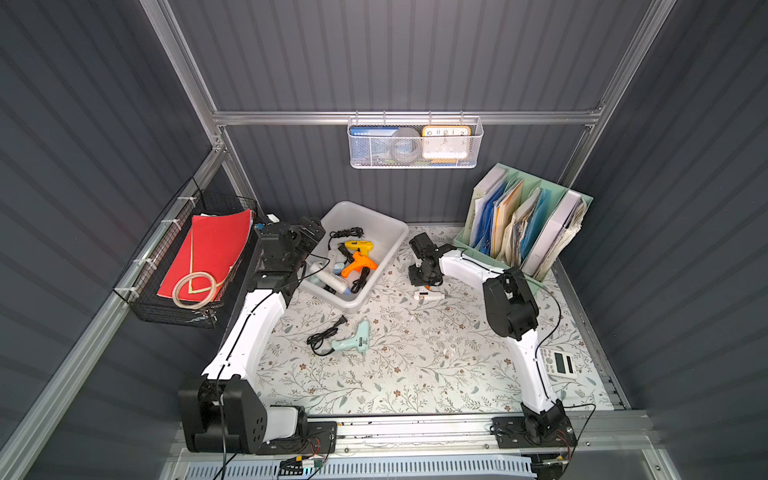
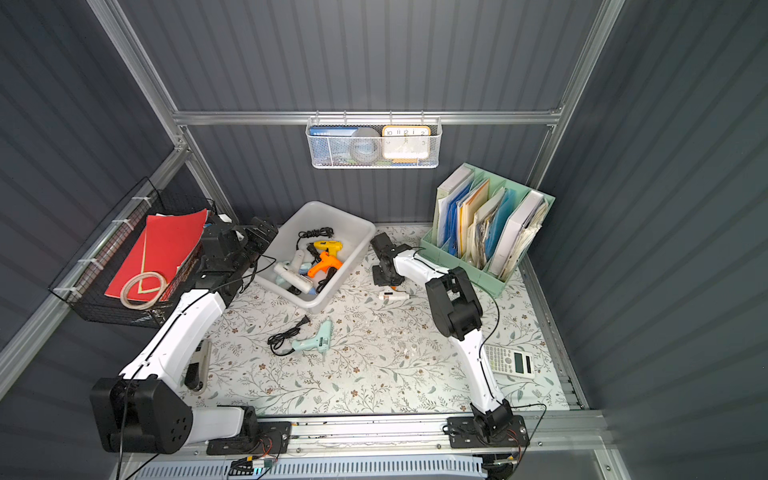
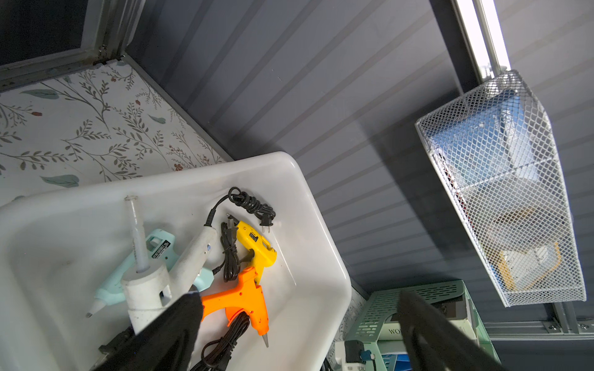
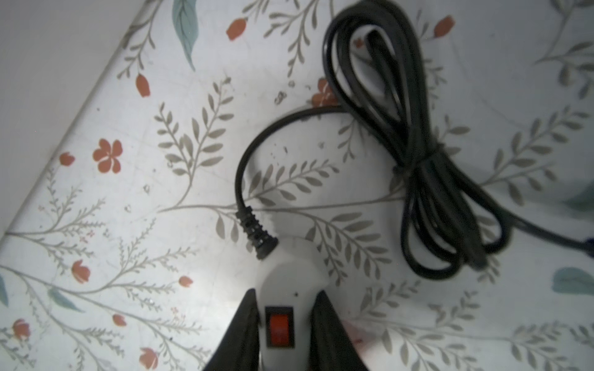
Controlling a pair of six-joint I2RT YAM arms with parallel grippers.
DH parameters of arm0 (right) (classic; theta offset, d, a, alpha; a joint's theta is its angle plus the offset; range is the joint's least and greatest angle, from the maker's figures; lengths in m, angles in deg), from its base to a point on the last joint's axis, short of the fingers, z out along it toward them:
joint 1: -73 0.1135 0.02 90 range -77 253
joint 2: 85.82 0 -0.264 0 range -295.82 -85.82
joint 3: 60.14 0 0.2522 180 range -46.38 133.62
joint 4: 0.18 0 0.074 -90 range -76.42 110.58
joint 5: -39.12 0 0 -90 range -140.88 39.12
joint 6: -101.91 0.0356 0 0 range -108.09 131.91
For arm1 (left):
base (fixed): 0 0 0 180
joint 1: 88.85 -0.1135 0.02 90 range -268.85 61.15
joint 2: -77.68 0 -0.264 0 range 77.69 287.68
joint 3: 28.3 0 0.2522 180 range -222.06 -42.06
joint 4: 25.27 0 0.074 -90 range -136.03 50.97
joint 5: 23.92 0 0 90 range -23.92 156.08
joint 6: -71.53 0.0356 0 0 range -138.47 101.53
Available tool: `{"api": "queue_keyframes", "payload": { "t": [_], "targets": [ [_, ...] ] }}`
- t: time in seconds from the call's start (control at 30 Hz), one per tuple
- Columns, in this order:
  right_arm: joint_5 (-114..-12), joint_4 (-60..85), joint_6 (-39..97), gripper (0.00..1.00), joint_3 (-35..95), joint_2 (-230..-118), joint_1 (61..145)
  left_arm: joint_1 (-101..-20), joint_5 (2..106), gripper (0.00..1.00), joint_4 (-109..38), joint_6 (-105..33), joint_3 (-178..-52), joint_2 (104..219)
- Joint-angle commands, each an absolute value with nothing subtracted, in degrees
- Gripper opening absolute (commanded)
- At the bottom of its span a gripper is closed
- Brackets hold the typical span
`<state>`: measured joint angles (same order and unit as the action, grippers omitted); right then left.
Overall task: Put the hot melt glue gun into the storage box
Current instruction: Move the hot melt adhesive gun to the center of the board, then pick up the hot melt adhesive gun from the center of the board.
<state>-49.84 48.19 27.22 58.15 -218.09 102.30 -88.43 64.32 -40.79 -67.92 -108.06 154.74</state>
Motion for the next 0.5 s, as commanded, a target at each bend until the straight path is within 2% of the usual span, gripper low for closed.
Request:
{"api": "queue_keyframes", "payload": {
  "t": [0.0, 0.17, 0.47],
  "targets": [
    [-51.9, 50.0, 25.3, 0.00, 52.6, -214.1, 102.1, -88.5, 61.8, 1.00, -43.5, -66.7, -110.8, 155.8],
    [-54.1, 36.7, 23.4, 0.00, 39.3, -202.7, 102.1, -86.5, 59.2, 1.00, -46.4, -67.2, -112.5, 156.9],
    [-56.5, 14.5, 22.7, 0.00, 19.6, -186.3, 102.2, -77.1, 55.9, 0.99, -54.1, -64.5, -116.2, 160.9]
  ]
}}
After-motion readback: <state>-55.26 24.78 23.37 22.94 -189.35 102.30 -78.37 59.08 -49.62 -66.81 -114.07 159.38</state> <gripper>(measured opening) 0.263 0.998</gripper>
